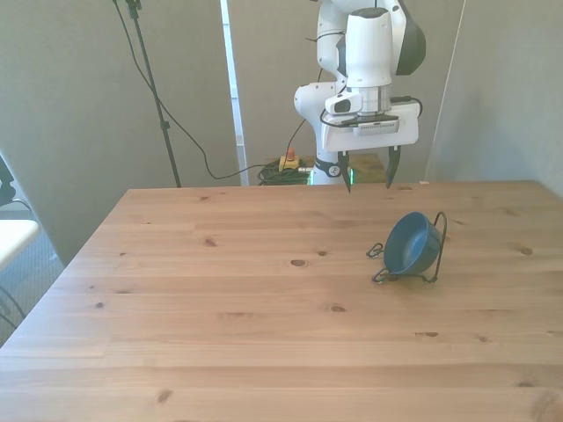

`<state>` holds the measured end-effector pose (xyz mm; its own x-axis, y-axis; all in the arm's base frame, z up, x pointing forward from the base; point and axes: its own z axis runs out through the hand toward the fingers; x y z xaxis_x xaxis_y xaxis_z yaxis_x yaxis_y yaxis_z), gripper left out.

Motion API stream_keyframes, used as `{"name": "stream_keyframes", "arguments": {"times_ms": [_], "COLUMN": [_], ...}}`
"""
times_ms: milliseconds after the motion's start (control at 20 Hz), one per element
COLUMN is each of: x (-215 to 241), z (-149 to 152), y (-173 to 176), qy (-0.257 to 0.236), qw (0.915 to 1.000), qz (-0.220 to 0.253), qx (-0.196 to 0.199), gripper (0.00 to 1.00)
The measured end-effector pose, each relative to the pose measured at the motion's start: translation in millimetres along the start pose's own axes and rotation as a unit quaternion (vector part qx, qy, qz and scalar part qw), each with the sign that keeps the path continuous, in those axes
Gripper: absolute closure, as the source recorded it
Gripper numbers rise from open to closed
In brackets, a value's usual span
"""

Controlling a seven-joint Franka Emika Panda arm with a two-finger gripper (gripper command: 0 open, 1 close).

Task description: Unload the bowl

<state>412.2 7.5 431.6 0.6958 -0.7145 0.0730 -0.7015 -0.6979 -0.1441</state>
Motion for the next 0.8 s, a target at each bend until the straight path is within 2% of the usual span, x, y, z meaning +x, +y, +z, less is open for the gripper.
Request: {"name": "stream_keyframes", "arguments": {"times_ms": [150,400,800], "x": [2,20,52], "z": [1,1,15], "y": [3,-7,-45], "qy": [-0.007,0.012,0.039], "qw": [1.0,0.9998,0.9958], "qz": [0.004,0.004,-0.061], "qx": [-0.004,0.016,0.056], "gripper": [0.0,0.0,0.0]}}
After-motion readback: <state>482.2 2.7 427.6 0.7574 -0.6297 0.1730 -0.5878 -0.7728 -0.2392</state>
